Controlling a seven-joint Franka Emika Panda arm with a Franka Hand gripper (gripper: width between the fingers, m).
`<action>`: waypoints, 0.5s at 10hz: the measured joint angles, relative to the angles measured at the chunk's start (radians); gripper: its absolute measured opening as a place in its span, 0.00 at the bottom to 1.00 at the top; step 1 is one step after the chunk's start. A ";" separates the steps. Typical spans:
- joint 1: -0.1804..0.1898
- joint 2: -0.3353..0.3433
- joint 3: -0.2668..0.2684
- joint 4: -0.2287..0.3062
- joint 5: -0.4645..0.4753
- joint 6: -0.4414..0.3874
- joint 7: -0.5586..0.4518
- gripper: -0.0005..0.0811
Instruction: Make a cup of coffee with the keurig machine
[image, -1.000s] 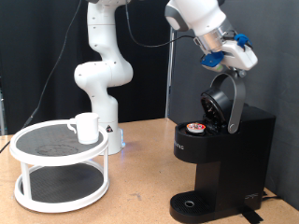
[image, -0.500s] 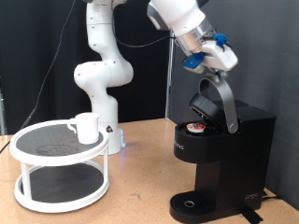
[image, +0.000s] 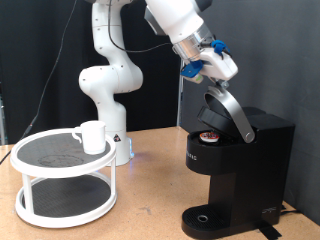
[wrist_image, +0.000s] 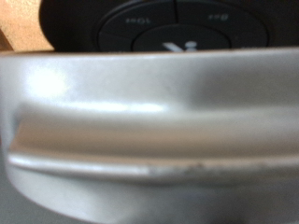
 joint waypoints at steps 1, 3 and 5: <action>-0.005 -0.003 0.000 -0.007 -0.013 0.002 0.000 0.01; -0.014 -0.005 0.000 -0.019 -0.032 0.010 0.000 0.01; -0.020 -0.006 0.000 -0.030 -0.047 0.024 0.003 0.01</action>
